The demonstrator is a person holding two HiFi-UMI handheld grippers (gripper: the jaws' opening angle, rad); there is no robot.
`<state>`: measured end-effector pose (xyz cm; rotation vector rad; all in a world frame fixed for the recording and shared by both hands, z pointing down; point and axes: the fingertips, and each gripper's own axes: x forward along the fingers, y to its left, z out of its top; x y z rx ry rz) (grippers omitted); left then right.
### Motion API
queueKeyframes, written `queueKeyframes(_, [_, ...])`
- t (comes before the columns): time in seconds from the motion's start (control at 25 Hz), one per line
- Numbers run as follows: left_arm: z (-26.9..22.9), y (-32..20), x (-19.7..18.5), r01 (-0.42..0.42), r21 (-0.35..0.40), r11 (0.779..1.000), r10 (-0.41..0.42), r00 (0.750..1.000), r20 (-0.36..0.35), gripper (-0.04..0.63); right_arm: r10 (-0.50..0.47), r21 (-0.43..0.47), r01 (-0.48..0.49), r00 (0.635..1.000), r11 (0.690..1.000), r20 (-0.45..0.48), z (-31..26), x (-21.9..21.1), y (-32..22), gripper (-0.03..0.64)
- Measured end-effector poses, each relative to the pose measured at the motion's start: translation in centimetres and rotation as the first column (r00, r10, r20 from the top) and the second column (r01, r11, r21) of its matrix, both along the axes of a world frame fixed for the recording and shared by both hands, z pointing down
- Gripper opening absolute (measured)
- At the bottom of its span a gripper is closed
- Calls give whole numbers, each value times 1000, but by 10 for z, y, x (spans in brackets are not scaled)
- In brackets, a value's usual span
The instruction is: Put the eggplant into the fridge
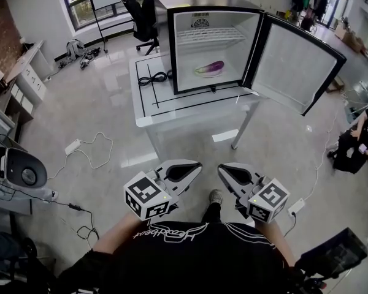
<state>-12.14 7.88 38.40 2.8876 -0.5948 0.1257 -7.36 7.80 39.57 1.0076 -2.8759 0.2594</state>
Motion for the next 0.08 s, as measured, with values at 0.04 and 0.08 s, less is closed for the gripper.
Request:
queueKeyframes(0.04, [1,-1,3,-3,2,1000,3,1000,4,8,-1,0,1,1000,1000,0,1,2,-2,8])
queueKeyframes(0.08, [2,-3,6,-6,4,1000,6,1000,8,8,-1,-1,1,1000,1000,0,1,4,-4,8])
